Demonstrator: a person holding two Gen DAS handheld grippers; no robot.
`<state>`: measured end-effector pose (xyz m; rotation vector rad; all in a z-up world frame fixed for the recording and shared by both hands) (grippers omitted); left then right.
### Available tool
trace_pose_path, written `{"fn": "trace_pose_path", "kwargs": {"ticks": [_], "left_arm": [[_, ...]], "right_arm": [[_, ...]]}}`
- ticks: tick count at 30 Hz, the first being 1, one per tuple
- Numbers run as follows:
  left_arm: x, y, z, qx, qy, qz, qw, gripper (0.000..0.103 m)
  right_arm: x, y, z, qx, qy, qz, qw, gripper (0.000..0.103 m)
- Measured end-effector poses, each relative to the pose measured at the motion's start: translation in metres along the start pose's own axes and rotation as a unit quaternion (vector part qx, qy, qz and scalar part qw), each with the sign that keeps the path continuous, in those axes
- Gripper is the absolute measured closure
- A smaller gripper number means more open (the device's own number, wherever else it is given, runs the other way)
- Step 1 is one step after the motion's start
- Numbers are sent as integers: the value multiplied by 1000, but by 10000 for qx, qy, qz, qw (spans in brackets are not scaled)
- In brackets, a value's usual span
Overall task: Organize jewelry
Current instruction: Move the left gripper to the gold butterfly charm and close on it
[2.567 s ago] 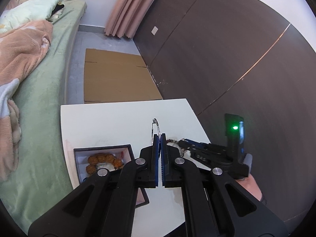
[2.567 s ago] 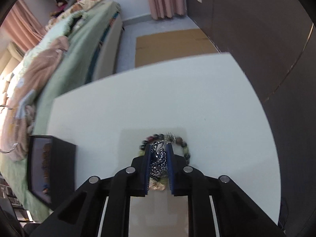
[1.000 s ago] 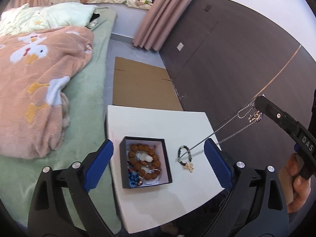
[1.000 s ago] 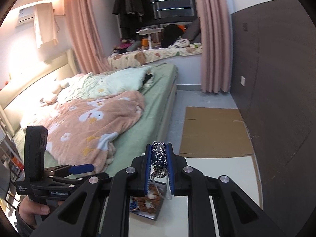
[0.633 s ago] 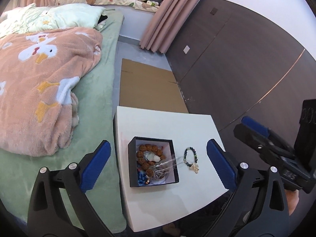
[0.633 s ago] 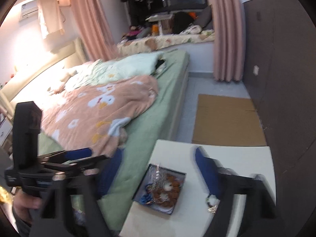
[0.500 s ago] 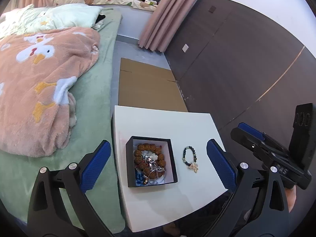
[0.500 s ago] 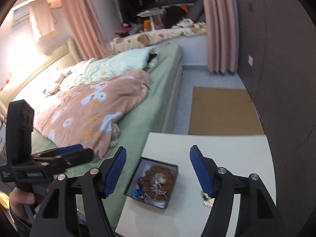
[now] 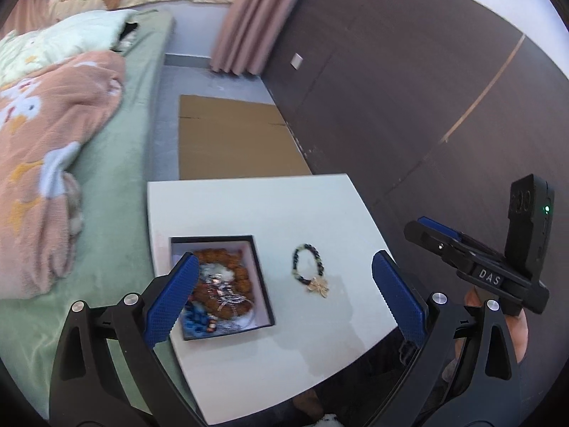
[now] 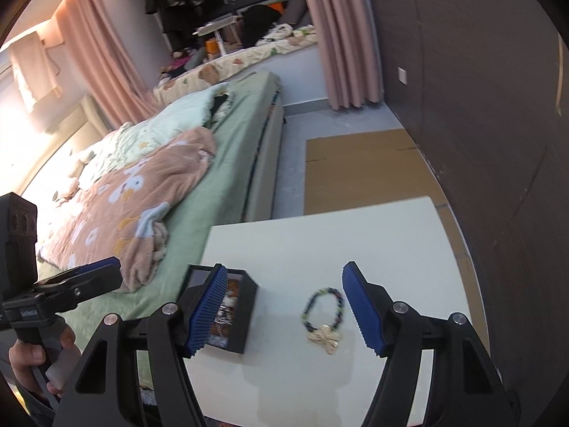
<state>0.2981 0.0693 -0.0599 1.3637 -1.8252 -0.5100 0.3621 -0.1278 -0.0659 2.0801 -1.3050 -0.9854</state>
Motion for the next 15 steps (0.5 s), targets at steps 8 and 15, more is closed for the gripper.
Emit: {"fn": "trace_pose_path", "kwargs": {"ticks": [8, 15], "left_arm": [[39, -46, 9, -434, -379, 87, 9983, 6], [76, -85, 28, -854, -827, 73, 9929, 6]], "right_arm": [[54, -4, 21, -137, -397, 246, 9988, 29], [100, -6, 43, -281, -758, 437, 9958, 13]]}}
Point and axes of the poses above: each gripper's, at about its wrist camera, not at the fingertips, and y roughly against the way its jaws point, x to its right, z to its underside, the point moved 4 cm from there along -y, roughly the way its jaws point, and after that the axes turned 5 degrees about -y, right-handed, at the moved point
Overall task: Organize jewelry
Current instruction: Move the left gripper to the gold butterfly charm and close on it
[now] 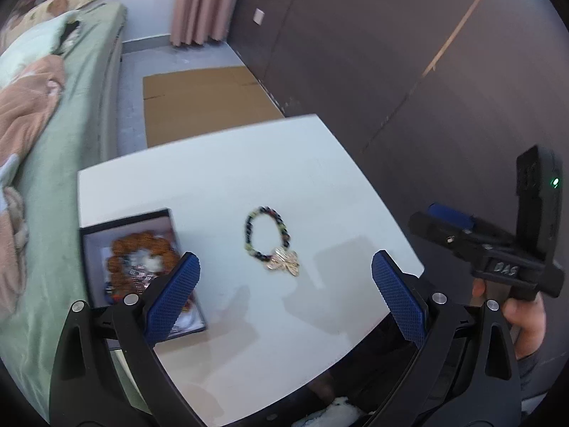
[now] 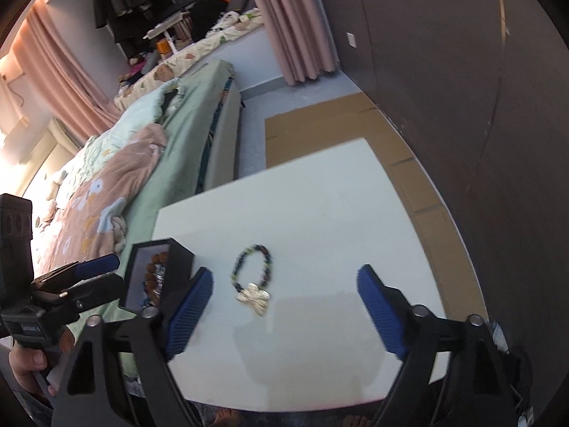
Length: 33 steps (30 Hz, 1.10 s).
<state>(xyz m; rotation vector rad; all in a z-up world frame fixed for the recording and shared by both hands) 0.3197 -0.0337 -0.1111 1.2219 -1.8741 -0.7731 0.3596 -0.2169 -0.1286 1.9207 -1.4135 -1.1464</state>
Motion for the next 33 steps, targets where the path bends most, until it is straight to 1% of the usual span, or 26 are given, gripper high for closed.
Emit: {"fn": "trace_pose_path", "kwargs": {"ticks": [1, 6, 8, 10, 14, 19, 21, 23, 25, 27, 29, 30, 31, 32, 33], "left_arm": [[4, -5, 2, -48, -38, -13, 10000, 6], [21, -36, 11, -280, -267, -149, 9991, 6], [24, -52, 16, -412, -410, -387, 9976, 7], [30, -64, 19, -522, -547, -412, 9963, 8], [30, -85, 22, -676, -634, -553, 9942, 11], [35, -102, 26, -790, -752, -706, 9915, 16], [36, -107, 26, -757, -783, -850, 9904, 19], [37, -112, 28, -719, -855, -1047, 9882, 19], [36, -119, 30, -788, -810, -1097, 9875, 22], [33, -124, 32, -868, -728, -1160, 9868, 31], [32, -127, 34, -920, -651, -1170, 9867, 37], [34, -127, 33, -903, -670, -1204, 9863, 44], [34, -126, 34, -893, -680, -1239, 9859, 50], [34, -123, 34, -857, -629, -1165, 9875, 64], [33, -121, 34, -846, -563, -1049, 9893, 64]], "right_arm": [[6, 1, 1, 9, -31, 46, 10000, 8], [40, 4, 5, 0, -341, 173, 9993, 8], [52, 4, 8, -15, -413, 222, 9989, 8], [62, 6, 11, -10, -469, 268, 9985, 8], [82, 8, 20, 7, -592, 380, 9975, 8], [96, 9, 29, 1, -679, 468, 9966, 8], [98, 7, 31, -20, -645, 528, 9965, 8], [98, 5, 31, -26, -593, 571, 9966, 8], [95, 3, 31, -43, -549, 617, 9966, 8], [94, 2, 30, -29, -523, 616, 9967, 8], [90, -1, 29, -28, -509, 596, 9969, 8], [90, -3, 29, -44, -496, 607, 9969, 8], [89, -5, 30, -69, -480, 621, 9969, 8], [86, -8, 30, -102, -460, 632, 9969, 8], [83, -10, 31, -126, -433, 629, 9970, 8]]}}
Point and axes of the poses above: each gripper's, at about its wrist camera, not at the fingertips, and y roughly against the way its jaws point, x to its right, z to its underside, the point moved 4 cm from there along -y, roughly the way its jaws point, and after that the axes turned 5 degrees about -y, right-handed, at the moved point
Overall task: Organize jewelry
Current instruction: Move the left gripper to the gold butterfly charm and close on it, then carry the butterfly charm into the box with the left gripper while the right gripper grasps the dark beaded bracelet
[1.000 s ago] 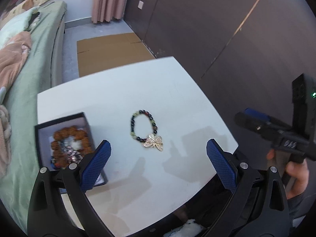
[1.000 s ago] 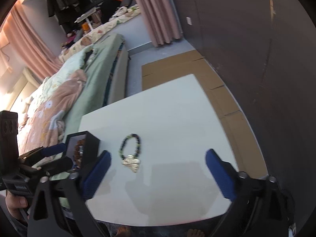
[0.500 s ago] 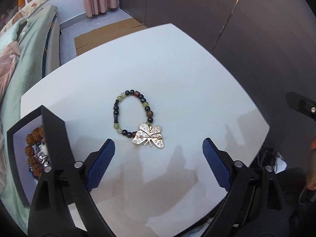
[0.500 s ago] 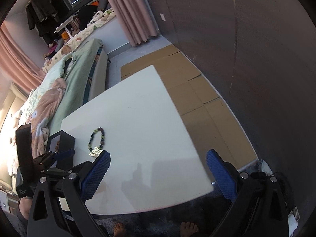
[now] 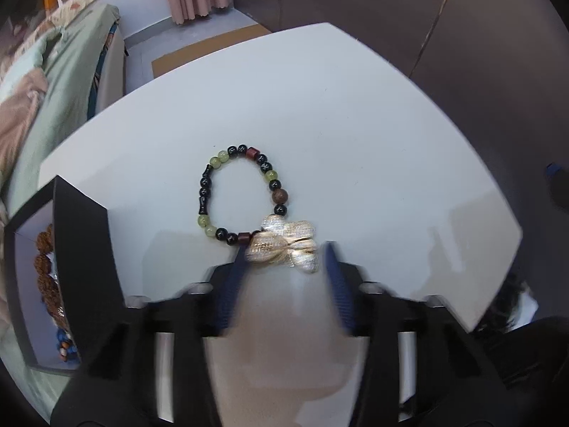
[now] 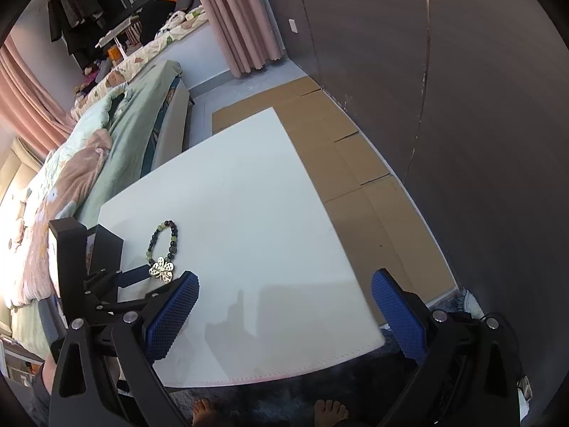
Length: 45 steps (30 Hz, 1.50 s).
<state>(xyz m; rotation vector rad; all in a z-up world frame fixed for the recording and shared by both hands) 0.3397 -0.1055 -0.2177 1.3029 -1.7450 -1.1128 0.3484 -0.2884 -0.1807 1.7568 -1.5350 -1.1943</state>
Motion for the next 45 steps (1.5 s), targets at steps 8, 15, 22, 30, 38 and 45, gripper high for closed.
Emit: {"fn": "trace_pose_path", "kwargs": {"ticks": [8, 15, 22, 30, 38, 45], "left_arm": [[-4, 23, -1, 292, 63, 215, 9993, 66], [-14, 43, -9, 502, 175, 592, 9968, 66], [-36, 63, -15, 723, 396, 779, 9935, 66], [-74, 81, -11, 920, 682, 772, 9904, 66], [-108, 90, 3, 1000, 946, 695, 9880, 66], [-126, 98, 14, 1025, 1056, 627, 9871, 66]], "right_arm": [[-16, -5, 1, -44, 92, -94, 9999, 8], [-25, -17, 1, -154, 48, -180, 9997, 8], [-48, -29, -1, -239, -4, -481, 9986, 14], [-87, -53, 1, -485, 126, -631, 9968, 45], [-125, -88, 6, -766, 363, -562, 9948, 67], [-140, -107, 7, -817, 441, -338, 9951, 70]]}}
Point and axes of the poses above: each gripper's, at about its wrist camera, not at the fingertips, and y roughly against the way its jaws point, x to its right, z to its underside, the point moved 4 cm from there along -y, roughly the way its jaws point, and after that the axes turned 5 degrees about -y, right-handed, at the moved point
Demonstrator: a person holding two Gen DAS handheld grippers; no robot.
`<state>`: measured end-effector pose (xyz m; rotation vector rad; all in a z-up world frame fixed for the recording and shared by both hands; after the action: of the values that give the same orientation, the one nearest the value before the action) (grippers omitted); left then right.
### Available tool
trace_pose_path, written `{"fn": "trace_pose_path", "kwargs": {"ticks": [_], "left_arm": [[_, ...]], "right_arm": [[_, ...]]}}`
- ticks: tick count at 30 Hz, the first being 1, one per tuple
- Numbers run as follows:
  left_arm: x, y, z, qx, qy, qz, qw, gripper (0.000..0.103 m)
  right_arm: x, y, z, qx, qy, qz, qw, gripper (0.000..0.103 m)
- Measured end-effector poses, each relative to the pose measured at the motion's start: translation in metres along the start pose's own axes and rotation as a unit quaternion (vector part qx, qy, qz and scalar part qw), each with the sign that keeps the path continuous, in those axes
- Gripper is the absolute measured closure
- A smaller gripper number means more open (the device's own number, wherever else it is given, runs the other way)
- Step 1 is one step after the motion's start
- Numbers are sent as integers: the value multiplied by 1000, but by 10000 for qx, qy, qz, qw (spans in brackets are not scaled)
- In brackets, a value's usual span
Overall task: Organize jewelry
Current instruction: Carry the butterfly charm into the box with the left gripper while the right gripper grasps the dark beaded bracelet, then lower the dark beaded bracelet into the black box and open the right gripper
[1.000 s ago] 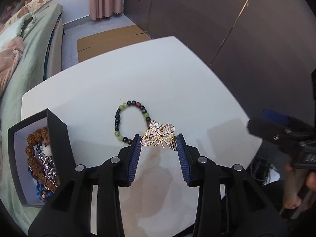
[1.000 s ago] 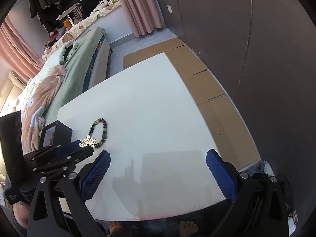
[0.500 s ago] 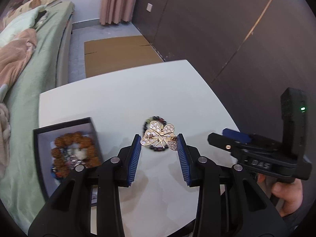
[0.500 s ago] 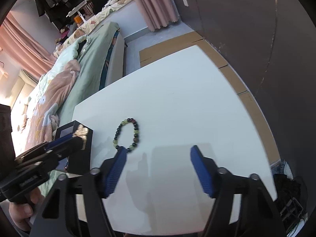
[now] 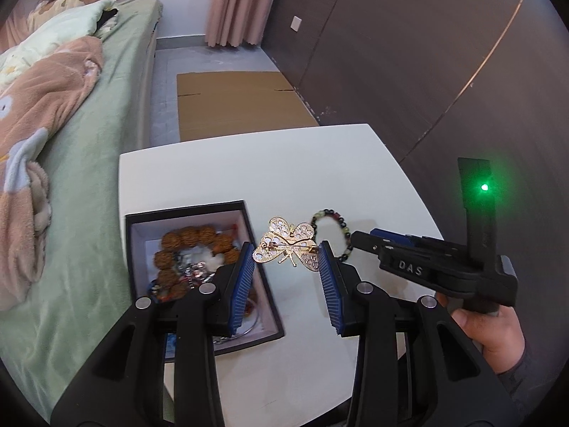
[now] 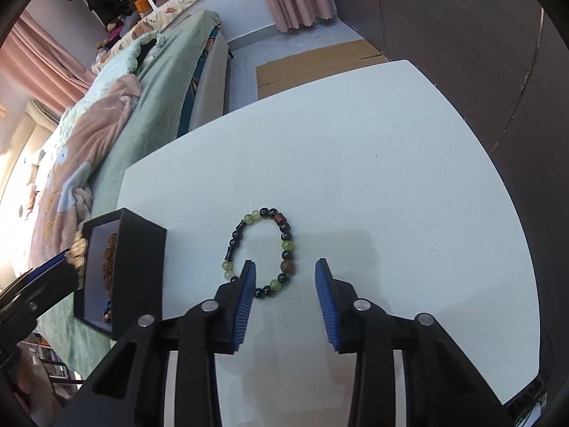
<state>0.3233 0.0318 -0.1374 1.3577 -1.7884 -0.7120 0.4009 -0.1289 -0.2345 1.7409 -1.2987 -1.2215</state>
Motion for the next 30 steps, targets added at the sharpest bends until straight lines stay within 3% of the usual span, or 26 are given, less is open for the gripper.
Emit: {"fn": "trace_pose_path", "kwargs": {"ticks": [6, 11, 14, 22, 30], "left_arm": [[-15, 4, 3, -7, 92, -83, 9999, 66], [-31, 0, 9, -133, 232, -180, 9995, 64], [-40, 5, 9, -62, 337, -277, 9990, 42], [-55, 18, 6, 76, 456, -417, 9981, 26], [-68, 27, 6, 153, 548, -458, 9973, 8]], "right_arm": [[-12, -18, -3, -27, 201, 354, 9992, 78], [-26, -25, 2, -63, 691, 757, 9947, 93], [-28, -18, 1, 15, 624, 647, 9960, 94], [-44, 36, 1, 614, 515, -111, 9967, 94], [-74, 79, 3, 1028, 732, -770, 9890, 94]]}}
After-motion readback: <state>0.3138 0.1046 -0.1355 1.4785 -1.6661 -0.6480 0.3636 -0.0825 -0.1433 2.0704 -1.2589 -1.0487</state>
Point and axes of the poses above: each gripper's, at about its wrist camera, not at the fingertips, and y roughly against the way its jaws point, x to its right, z to its underside, the point moved 4 cm from there along -y, roughly the way its jaws point, and after that the axes turned 5 degrees about -y, right-handed, at the moved point
